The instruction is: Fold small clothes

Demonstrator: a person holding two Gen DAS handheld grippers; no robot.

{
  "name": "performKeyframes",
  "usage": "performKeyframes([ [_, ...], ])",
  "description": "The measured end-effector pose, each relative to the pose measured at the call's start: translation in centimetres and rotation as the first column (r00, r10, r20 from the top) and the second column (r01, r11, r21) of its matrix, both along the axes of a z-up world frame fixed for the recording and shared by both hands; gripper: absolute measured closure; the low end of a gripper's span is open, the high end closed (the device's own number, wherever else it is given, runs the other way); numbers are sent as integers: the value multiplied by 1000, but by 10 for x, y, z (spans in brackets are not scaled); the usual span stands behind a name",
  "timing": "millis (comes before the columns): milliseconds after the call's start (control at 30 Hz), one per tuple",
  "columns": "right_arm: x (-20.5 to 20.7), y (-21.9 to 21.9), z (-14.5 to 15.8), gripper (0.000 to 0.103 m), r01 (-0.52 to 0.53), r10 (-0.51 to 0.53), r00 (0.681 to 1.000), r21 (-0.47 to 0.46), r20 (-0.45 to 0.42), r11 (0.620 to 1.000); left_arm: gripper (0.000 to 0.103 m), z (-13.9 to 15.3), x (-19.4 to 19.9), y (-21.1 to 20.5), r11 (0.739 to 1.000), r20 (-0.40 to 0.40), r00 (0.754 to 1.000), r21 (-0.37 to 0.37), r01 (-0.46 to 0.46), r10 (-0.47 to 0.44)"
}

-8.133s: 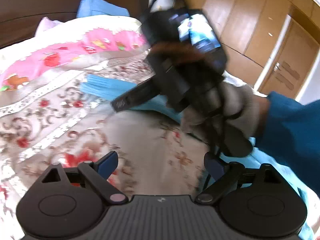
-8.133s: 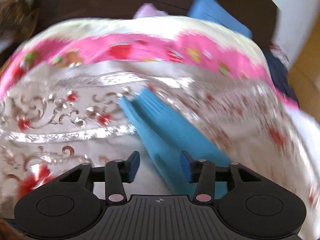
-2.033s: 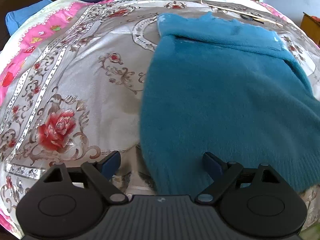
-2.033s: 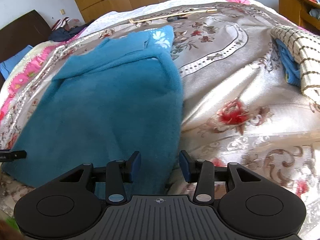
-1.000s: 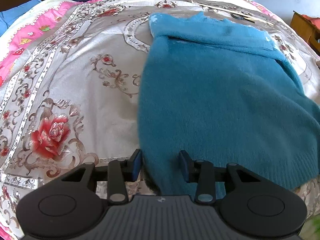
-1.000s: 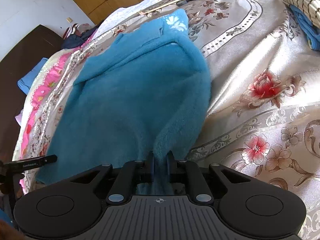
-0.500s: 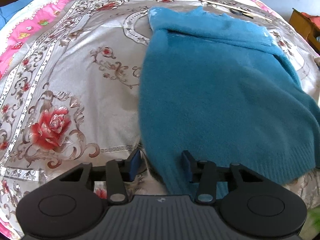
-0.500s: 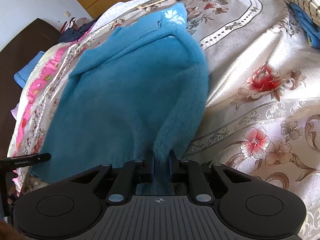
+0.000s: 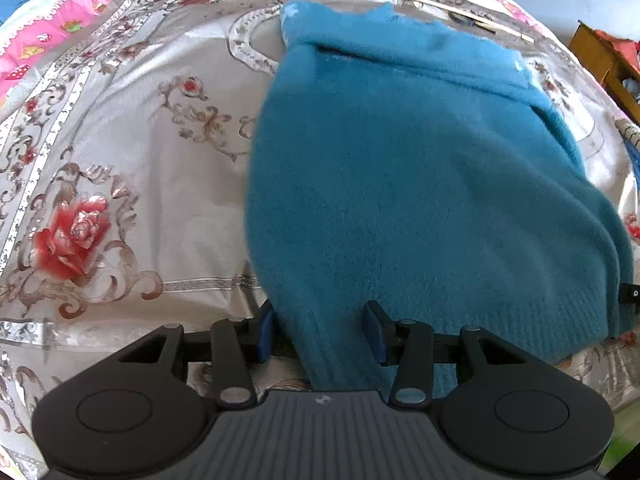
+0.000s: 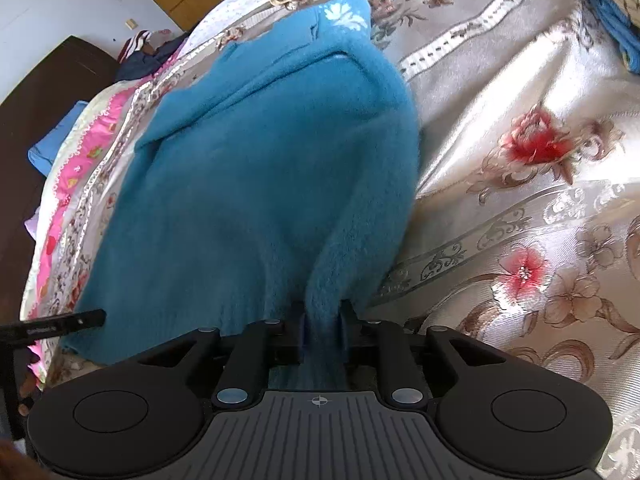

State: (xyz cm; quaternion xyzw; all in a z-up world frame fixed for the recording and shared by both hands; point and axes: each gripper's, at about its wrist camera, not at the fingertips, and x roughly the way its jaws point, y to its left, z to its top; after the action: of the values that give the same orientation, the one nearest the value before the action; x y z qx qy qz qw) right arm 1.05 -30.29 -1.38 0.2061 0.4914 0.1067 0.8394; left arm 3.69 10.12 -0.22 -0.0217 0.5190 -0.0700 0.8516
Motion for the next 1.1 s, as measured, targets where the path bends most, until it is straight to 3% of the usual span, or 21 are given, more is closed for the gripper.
performKeyframes([
  [100,2,0,0,85,1,-1,1000,14,-5,1000,52,1,2,0,1000,-10,1000,-15,-13,13],
  [167,0,-2,1,91,8,-8,1000,34,2,999,77,2,1,4,996,-13,1000,-89,-11,10],
  [333,-3,-9,16,92,22,-30,997,125,65,992,80,13,1,4,985,28,999,-174,-14,19],
  [467,6,-7,42,93,10,-41,985,179,170,984,80,31,14,2,965,91,996,-263,2,23],
  [633,40,-16,79,93,24,-121,949,316,292,949,80,61,47,9,906,195,977,-422,2,89],
  [733,66,-23,98,93,50,-171,917,321,360,946,80,80,70,13,902,263,957,-433,2,124],
  [900,118,-26,109,93,101,-219,895,302,389,948,80,96,121,19,902,326,930,-432,-14,170],
  [1100,195,-31,101,93,205,-312,874,299,373,932,80,77,210,20,915,320,924,-397,-70,210],
])
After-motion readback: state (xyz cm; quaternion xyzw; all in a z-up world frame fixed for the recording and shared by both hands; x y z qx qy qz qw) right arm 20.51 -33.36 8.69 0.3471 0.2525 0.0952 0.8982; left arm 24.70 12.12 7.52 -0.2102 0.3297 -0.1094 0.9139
